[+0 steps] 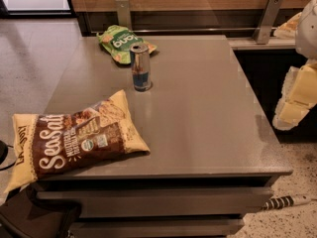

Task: Move brown chip bag near green rice chip bag

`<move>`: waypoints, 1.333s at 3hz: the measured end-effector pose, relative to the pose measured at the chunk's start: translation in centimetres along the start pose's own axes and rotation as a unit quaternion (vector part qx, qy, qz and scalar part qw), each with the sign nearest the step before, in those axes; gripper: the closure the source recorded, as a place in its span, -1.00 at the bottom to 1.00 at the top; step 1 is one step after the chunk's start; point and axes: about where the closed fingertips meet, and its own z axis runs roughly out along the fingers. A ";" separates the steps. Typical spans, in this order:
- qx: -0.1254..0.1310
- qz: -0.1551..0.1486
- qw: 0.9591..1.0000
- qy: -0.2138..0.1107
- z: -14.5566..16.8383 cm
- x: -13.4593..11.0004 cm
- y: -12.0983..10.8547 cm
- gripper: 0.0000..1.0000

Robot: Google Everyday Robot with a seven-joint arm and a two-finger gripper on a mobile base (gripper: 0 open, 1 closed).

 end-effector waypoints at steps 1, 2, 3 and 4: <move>-0.001 -0.001 1.000 -0.007 0.1 -0.5 0.0 -1.00; -0.003 -0.002 1.000 -0.020 0.3 -1.5 0.1 -1.00; -0.012 -0.027 0.997 -0.064 1.9 -5.0 1.8 -1.00; -0.025 -0.064 0.991 -0.119 5.3 -9.9 4.7 -1.00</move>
Offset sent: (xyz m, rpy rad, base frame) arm 0.0075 0.0260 -0.0047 0.0696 0.0066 0.0330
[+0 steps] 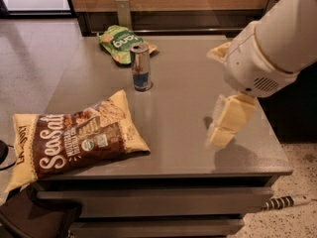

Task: Move brown chip bag near green rice chip bag

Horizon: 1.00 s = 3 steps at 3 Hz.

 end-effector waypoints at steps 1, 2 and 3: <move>-0.017 -0.048 0.997 -0.061 5.3 -5.4 2.1 -1.00; -0.024 -0.072 0.994 -0.081 7.3 -8.0 2.8 -1.00; -0.037 -0.088 0.991 -0.088 8.9 -11.4 3.3 -1.00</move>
Offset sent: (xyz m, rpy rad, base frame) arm -0.0007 0.1430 -0.0557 0.1422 -0.0364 0.2581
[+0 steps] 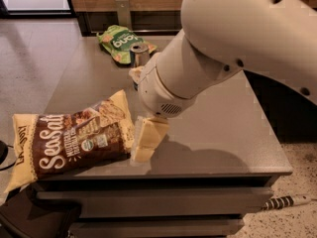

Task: Move brown chip bag near green rice chip bag

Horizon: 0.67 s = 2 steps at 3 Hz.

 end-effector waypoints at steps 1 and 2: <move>0.000 0.000 1.000 0.000 0.0 0.0 0.0 -1.00; -0.013 -0.011 1.000 -0.006 1.3 -1.3 -0.7 -1.00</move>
Offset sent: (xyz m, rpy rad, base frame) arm 0.0224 0.0452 -0.0088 0.0060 0.0392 0.0909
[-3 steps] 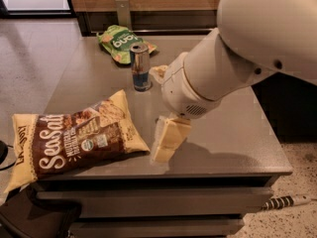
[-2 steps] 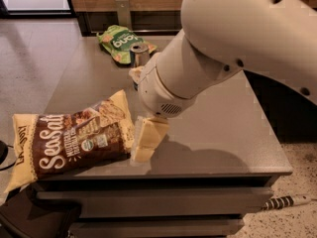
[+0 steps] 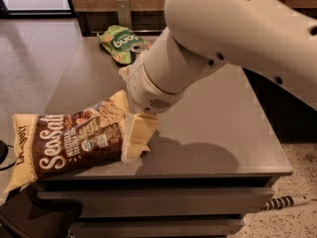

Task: Move brown chip bag near green rice chip bag

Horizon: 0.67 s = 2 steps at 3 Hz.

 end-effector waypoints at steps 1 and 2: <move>-0.032 -0.016 0.999 0.001 2.9 -2.0 -1.2 -1.00; -0.062 -0.022 0.998 -0.009 6.1 -3.7 -0.8 -1.00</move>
Offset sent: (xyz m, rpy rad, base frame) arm 0.0062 0.1006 -0.0620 0.0145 0.1699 0.1483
